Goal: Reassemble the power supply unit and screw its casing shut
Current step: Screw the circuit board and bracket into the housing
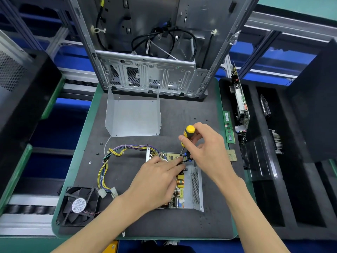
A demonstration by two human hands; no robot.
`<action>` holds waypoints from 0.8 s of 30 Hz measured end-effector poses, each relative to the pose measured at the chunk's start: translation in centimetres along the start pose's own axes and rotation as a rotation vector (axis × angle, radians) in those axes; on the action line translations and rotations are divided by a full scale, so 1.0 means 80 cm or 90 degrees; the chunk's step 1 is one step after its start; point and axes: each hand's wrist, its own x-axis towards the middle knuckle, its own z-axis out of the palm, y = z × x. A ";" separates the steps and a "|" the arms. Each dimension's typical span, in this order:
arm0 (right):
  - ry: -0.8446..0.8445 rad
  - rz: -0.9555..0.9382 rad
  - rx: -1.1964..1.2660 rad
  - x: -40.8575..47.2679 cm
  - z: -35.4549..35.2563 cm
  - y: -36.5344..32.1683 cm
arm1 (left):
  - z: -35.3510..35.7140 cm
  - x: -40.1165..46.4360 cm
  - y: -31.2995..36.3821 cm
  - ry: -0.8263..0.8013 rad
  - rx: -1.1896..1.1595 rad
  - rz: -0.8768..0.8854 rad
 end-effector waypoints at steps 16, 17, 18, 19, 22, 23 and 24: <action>-0.017 0.094 -0.054 0.018 0.011 0.004 | -0.003 0.004 0.008 0.090 -0.058 -0.100; -0.019 0.096 -0.060 0.018 0.011 0.005 | -0.009 0.007 0.009 0.138 -0.114 -0.152; -0.023 0.098 -0.065 0.019 0.010 0.005 | -0.017 0.014 0.010 0.190 -0.172 -0.203; -0.027 0.098 -0.063 0.019 0.010 0.005 | -0.027 0.023 0.009 0.230 -0.218 -0.241; -0.050 0.097 -0.079 0.022 0.010 0.003 | -0.055 0.058 0.005 0.241 -0.252 -0.259; -0.066 0.086 -0.112 0.023 0.012 0.003 | -0.064 0.070 0.006 0.219 -0.227 -0.237; -0.086 0.071 -0.153 0.024 0.014 0.003 | -0.070 0.080 0.007 0.195 -0.195 -0.207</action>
